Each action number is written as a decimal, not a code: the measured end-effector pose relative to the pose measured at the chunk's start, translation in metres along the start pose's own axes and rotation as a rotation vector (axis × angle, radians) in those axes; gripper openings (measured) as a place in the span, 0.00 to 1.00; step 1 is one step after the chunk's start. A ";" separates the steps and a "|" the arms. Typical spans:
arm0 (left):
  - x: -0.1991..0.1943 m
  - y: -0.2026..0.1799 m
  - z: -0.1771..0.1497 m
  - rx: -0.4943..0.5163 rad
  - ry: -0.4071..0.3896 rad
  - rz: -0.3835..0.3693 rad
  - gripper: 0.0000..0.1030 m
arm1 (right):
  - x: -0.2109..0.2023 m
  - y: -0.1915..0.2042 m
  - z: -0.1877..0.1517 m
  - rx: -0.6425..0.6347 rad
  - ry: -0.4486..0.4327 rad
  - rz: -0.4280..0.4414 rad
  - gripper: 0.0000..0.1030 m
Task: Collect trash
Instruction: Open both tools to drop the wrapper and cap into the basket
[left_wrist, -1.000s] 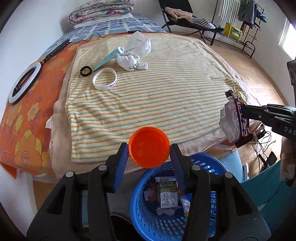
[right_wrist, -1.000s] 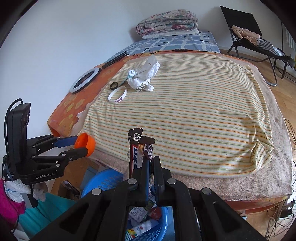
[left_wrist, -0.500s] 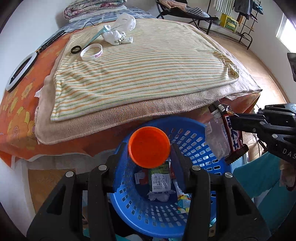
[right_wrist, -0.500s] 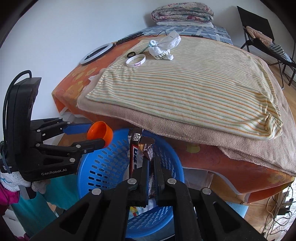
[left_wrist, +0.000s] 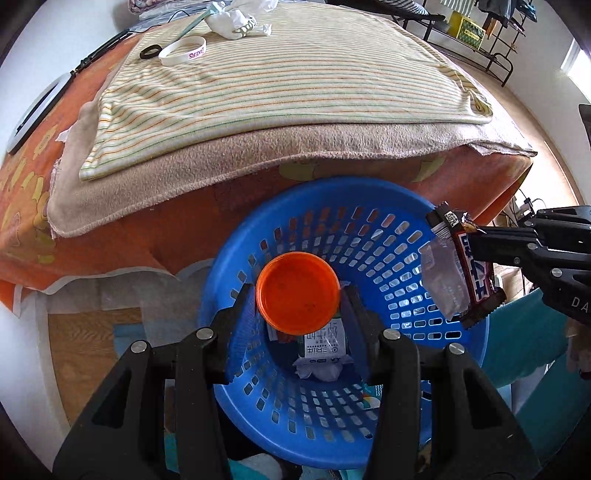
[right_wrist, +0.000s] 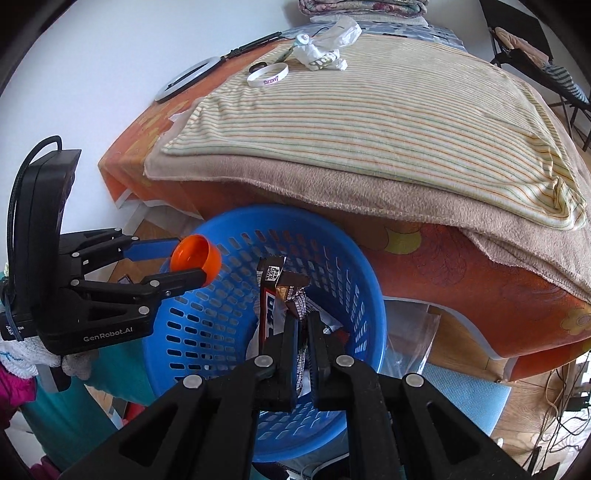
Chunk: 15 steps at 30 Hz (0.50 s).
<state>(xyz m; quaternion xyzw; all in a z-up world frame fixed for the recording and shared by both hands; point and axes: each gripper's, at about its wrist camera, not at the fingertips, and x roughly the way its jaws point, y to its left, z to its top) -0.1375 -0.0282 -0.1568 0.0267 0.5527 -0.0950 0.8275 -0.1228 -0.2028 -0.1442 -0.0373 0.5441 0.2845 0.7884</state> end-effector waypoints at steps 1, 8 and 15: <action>0.001 0.000 -0.001 0.001 0.004 -0.001 0.46 | 0.002 0.000 -0.001 -0.001 0.006 0.001 0.04; 0.008 0.000 -0.004 0.009 0.023 0.002 0.46 | 0.011 -0.003 -0.001 0.006 0.027 0.000 0.10; 0.014 0.002 -0.006 0.010 0.045 0.004 0.46 | 0.014 -0.007 -0.001 0.021 0.037 -0.007 0.25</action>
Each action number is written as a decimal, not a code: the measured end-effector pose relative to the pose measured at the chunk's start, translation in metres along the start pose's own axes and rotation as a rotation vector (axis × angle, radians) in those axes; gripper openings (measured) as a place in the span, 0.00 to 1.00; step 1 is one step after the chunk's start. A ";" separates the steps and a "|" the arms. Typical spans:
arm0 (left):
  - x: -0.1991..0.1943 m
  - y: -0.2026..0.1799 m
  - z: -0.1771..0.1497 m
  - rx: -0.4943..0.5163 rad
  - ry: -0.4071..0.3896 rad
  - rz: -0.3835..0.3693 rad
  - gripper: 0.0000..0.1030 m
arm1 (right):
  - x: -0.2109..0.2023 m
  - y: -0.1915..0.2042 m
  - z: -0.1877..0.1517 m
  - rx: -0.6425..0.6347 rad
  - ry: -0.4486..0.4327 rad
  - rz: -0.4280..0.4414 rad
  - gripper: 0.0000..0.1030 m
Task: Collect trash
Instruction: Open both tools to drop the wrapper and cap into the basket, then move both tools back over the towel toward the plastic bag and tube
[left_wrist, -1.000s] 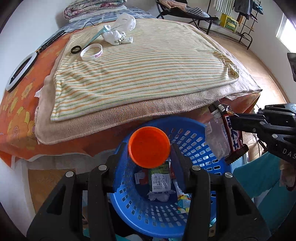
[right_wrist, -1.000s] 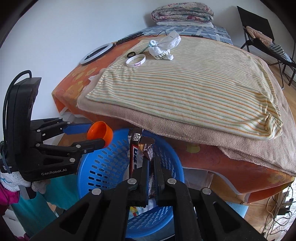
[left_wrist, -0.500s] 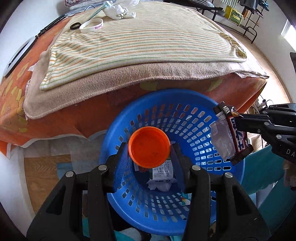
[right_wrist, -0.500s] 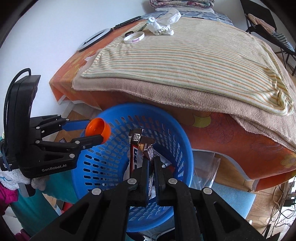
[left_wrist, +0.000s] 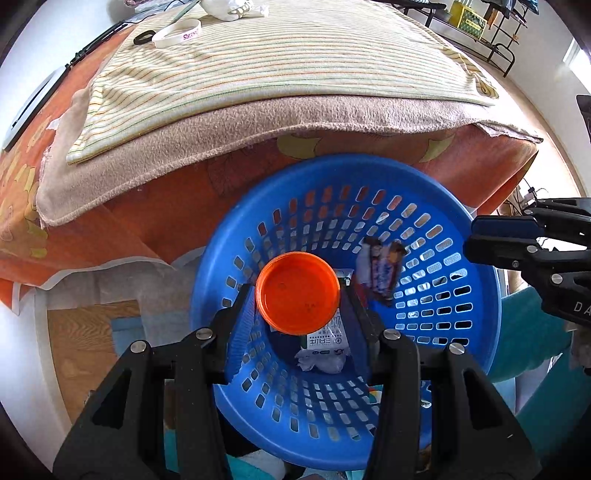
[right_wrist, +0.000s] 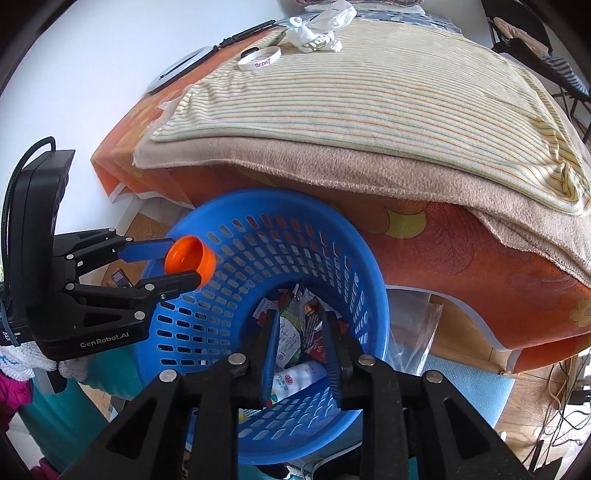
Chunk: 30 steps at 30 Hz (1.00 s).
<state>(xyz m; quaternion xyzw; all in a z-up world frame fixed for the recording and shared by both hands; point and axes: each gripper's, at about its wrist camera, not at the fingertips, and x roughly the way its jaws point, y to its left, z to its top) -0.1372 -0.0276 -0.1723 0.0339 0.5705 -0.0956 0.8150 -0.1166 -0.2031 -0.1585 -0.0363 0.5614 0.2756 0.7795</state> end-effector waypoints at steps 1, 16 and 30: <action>0.002 0.000 0.000 -0.001 0.006 -0.002 0.48 | 0.000 -0.001 0.000 0.005 0.001 0.000 0.27; 0.007 0.000 0.004 -0.003 0.007 0.014 0.70 | 0.000 -0.009 0.002 0.049 0.003 -0.017 0.71; 0.009 0.004 0.005 -0.022 0.010 0.021 0.70 | -0.002 -0.012 0.005 0.066 -0.004 -0.064 0.85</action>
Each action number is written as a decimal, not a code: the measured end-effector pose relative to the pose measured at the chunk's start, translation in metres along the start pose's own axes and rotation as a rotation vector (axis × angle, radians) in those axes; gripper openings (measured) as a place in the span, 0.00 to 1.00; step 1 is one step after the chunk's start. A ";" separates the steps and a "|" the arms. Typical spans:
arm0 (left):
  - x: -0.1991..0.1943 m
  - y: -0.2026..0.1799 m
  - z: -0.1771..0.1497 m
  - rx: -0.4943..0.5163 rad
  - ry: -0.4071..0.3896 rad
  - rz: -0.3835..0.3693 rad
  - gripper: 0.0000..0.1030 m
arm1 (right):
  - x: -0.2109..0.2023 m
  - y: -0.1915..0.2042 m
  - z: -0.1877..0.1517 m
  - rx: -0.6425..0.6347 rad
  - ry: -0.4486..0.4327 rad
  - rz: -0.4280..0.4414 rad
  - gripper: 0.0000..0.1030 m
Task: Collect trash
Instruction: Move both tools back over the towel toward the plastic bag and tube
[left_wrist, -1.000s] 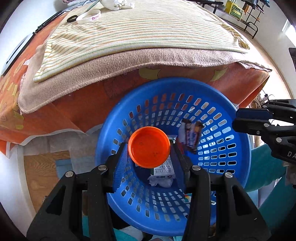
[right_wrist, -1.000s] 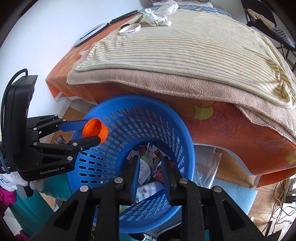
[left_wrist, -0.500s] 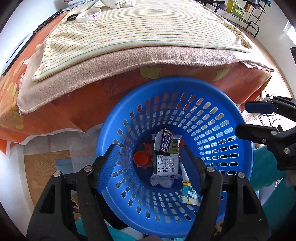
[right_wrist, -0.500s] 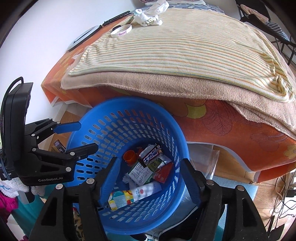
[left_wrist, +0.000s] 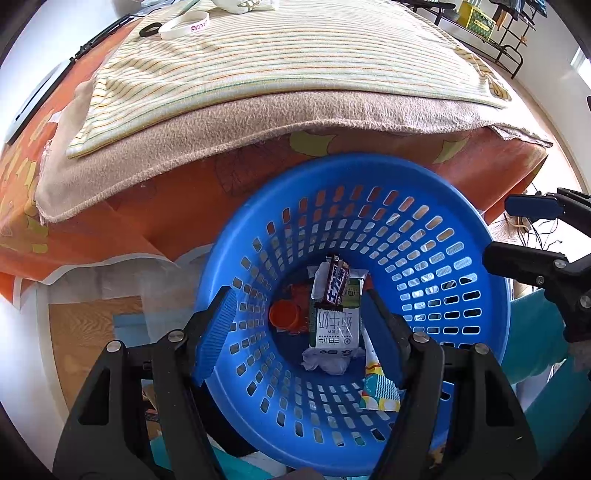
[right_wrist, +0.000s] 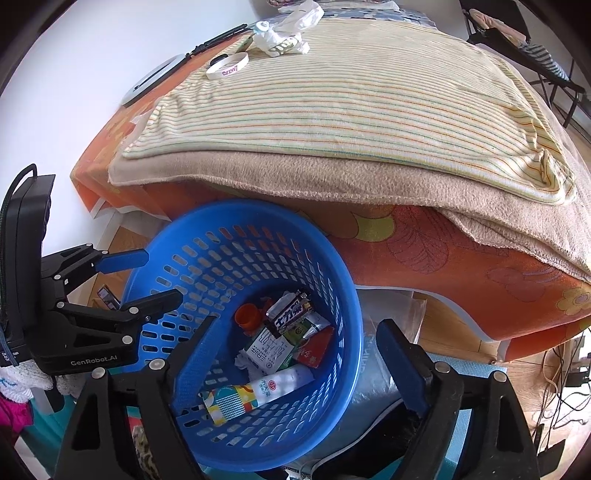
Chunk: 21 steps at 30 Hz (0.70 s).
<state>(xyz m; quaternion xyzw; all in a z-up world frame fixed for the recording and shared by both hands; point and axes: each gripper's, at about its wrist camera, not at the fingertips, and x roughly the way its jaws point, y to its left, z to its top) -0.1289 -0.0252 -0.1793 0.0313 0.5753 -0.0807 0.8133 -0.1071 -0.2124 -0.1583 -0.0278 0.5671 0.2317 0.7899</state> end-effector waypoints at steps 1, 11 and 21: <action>0.000 0.000 0.000 0.000 0.000 0.000 0.70 | 0.000 0.000 0.000 0.000 -0.002 -0.003 0.85; -0.006 0.006 0.009 -0.027 -0.002 -0.015 0.70 | -0.010 -0.003 0.010 0.015 -0.030 -0.009 0.89; -0.054 0.032 0.059 -0.056 -0.116 -0.006 0.70 | -0.034 -0.003 0.043 0.018 -0.111 0.014 0.89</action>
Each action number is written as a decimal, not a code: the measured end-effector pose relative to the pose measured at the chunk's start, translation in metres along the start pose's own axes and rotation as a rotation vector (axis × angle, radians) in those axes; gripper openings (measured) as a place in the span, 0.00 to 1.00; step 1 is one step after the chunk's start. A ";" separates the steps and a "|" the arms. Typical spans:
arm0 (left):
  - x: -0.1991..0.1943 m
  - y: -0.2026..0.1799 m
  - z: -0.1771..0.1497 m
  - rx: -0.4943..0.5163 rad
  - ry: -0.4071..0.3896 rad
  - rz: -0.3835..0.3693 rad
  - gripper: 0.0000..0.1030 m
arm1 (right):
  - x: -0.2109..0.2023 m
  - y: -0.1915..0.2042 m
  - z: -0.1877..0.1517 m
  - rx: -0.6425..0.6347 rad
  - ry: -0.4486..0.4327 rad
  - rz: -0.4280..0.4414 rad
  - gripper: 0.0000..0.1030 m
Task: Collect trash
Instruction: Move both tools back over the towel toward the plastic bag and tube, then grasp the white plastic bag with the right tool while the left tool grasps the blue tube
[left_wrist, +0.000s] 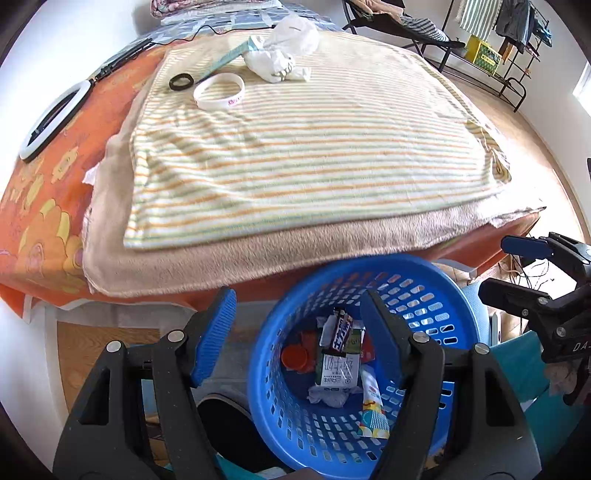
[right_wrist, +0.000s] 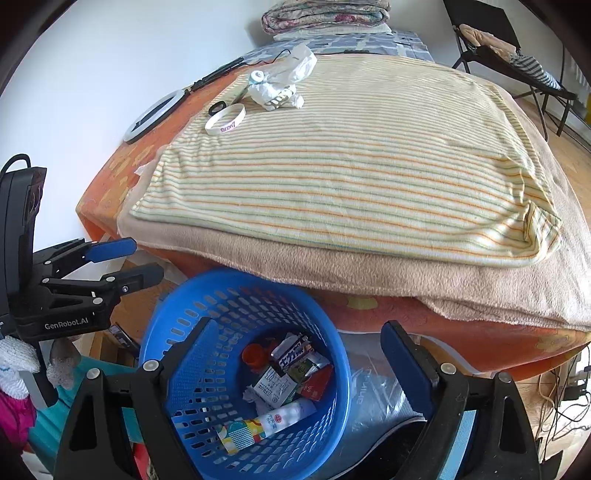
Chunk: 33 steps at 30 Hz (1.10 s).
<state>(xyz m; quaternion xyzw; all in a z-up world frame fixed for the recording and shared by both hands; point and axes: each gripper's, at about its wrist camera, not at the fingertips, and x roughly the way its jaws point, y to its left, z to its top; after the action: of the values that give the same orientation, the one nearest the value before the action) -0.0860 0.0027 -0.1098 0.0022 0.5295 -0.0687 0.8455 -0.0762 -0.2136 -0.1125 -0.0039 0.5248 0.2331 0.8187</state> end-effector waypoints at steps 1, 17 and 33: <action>-0.004 0.004 0.007 0.001 -0.010 0.005 0.70 | -0.003 0.001 0.005 -0.006 -0.010 0.001 0.89; -0.028 0.068 0.104 0.013 -0.132 0.089 0.70 | 0.000 0.002 0.113 -0.039 -0.122 0.044 0.89; 0.013 0.118 0.179 -0.020 -0.148 0.084 0.70 | 0.098 0.028 0.222 -0.121 -0.140 0.036 0.89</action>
<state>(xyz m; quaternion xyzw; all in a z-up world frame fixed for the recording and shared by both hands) 0.0939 0.1049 -0.0508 0.0108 0.4657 -0.0277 0.8845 0.1366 -0.0961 -0.0912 -0.0276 0.4513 0.2786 0.8473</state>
